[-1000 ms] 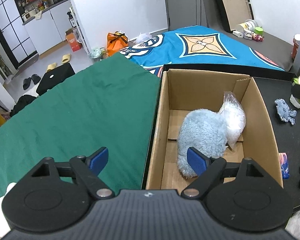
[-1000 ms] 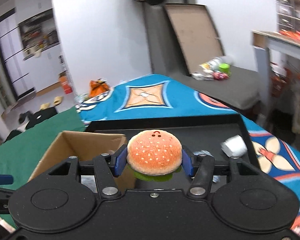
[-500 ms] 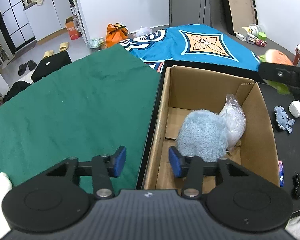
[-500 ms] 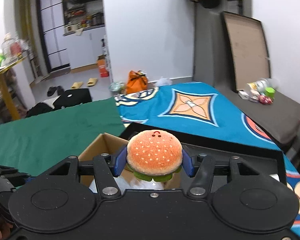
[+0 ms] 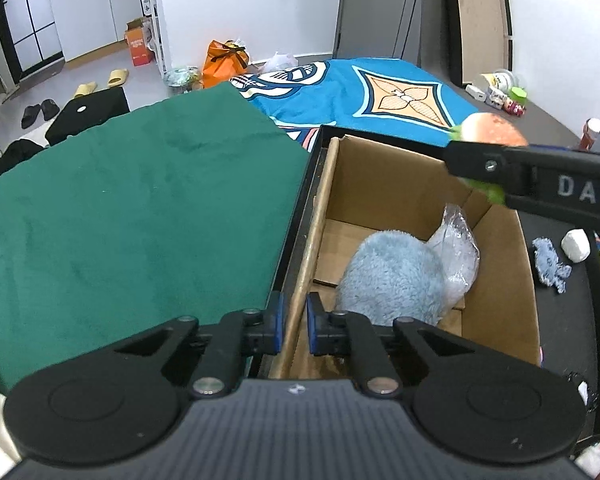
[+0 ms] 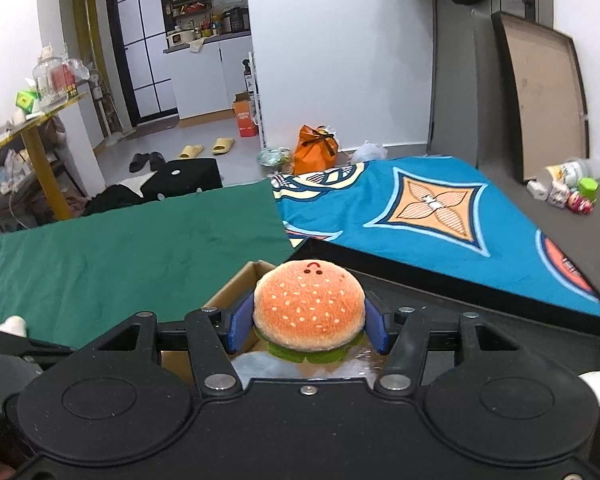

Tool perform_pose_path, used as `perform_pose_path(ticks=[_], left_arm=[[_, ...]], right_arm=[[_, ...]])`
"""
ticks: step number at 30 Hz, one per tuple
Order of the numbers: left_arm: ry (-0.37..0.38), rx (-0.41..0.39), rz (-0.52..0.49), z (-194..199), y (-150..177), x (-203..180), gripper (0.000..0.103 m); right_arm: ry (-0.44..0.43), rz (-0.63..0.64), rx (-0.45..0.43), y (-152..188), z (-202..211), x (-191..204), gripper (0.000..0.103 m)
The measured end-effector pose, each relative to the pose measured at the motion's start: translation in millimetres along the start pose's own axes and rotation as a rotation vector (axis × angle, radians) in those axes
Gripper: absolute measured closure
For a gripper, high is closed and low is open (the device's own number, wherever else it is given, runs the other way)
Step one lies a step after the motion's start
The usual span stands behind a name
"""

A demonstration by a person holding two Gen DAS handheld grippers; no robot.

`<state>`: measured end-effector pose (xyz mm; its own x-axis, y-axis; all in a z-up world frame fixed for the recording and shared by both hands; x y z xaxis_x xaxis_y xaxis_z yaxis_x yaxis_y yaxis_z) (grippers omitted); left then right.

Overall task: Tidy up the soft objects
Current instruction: 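Carry the plush hamburger with the right gripper and drop it into the box, then reach the right gripper to the white rolled towel and grasp it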

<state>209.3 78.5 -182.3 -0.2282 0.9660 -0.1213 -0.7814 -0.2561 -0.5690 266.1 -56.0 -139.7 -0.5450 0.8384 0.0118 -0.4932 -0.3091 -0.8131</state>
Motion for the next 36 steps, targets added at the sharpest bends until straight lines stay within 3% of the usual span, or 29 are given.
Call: perform_pose_path(ticks=[2, 4, 17, 19, 27, 36], left_arm=[[-0.002, -0.002, 0.000, -1, -1, -1, 0.092], [-0.007, -0.005, -0.004, -1, -1, -3, 0.092], [-0.096, -0.014, -0.082, 2, 0, -16, 0.087], [-0.103, -0.015, -0.092, 3, 0, -16, 0.083], [-0.135, 0.001, -0.102, 7, -4, -16, 0.047], [-0.181, -0.010, -0.163, 13, -3, -26, 0.033]], right_arm=[[-0.028, -0.001, -0.021, -2, -2, 1, 0.039], [-0.023, 0.007, -0.022, -1, -1, 0, 0.022], [0.067, -0.156, 0.071, 36, 17, -39, 0.018], [0.075, -0.164, 0.070, 38, 21, -43, 0.018], [0.127, -0.204, 0.066, 44, 31, -69, 0.018], [0.205, -0.262, 0.057, 59, 30, -111, 0.018]])
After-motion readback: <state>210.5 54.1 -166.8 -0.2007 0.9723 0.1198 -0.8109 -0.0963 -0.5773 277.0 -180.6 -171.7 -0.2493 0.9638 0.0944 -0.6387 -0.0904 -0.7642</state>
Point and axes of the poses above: each gripper's, at about its wrist camera, not at the fingertips, and z roughly against the way its jaws point, x to its left, y to its underside, the point moved 5 cm from there along -z, roughly the way its jaws point, and after that the axes turned 7 degrees about z, right-handed, at the moved point
